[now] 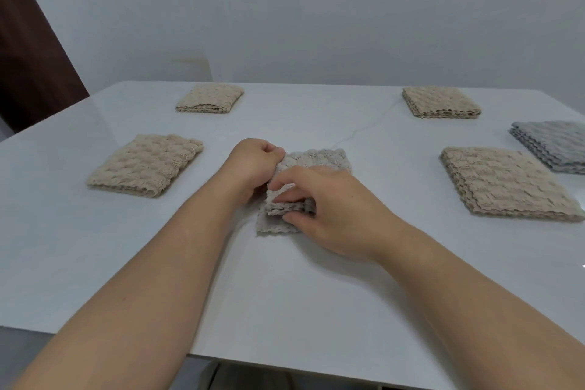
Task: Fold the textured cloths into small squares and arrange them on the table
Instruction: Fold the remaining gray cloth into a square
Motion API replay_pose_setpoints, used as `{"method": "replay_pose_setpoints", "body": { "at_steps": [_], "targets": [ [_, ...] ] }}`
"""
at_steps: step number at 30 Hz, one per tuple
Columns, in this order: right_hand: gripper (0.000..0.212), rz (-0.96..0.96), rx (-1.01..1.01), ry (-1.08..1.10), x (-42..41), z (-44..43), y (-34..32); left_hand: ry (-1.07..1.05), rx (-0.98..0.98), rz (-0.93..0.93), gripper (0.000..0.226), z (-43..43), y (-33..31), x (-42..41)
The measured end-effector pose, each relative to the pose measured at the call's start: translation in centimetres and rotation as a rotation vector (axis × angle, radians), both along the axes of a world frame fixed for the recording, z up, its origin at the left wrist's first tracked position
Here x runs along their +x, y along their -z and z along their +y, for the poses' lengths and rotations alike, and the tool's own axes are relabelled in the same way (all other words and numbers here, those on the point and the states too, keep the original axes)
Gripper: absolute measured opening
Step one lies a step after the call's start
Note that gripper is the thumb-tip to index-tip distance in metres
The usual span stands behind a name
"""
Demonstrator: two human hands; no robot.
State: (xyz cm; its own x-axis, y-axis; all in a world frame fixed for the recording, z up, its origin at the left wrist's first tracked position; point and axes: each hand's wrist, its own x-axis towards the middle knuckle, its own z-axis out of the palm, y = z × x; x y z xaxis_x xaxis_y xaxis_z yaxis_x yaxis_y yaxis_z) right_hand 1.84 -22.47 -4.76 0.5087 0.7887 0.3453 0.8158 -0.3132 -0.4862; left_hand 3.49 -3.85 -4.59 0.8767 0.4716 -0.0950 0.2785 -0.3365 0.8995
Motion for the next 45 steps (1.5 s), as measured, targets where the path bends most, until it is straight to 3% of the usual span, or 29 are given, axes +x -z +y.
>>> {"method": "replay_pose_setpoints", "body": {
  "at_steps": [12, 20, 26, 29, 33, 36, 39, 45],
  "targets": [
    [0.032, -0.024, -0.005, -0.082, 0.0, 0.2, 0.4, -0.019, 0.341, -0.036, 0.018, 0.9, 0.4, 0.1],
    [0.029, -0.064, 0.004, -0.098, 0.3, 0.3, 0.4, -0.008, 0.529, 0.084, 0.018, 1.1, 0.4, -0.1],
    [0.02, 0.056, 0.05, -0.096, -0.1, -0.1, 0.1, 0.029, 0.599, 0.12, 0.018, 0.8, 0.3, -0.3],
    [0.01, 0.19, 0.246, 0.029, 0.2, -0.1, -0.2, 0.056, 0.62, 0.128, 0.02, 0.8, 0.3, -0.2],
    [0.01, 0.158, 0.461, 0.443, 2.4, -0.5, -0.6, 0.084, 0.568, 0.065, 0.022, 0.4, 0.1, -0.2],
    [0.044, 0.263, 0.292, 0.659, 4.9, -1.3, 0.4, 0.088, 0.448, -0.089, 0.018, -0.2, -0.5, -0.7],
    [0.058, 0.379, 0.158, 0.635, 6.0, -2.0, 1.1, 0.067, 0.302, -0.308, 0.009, -0.9, -1.1, -1.0],
    [0.032, 0.622, 0.539, 0.471, 6.1, -2.6, -0.1, 0.049, 0.161, -0.497, 0.005, -1.6, -1.5, -1.1]
  ]
}}
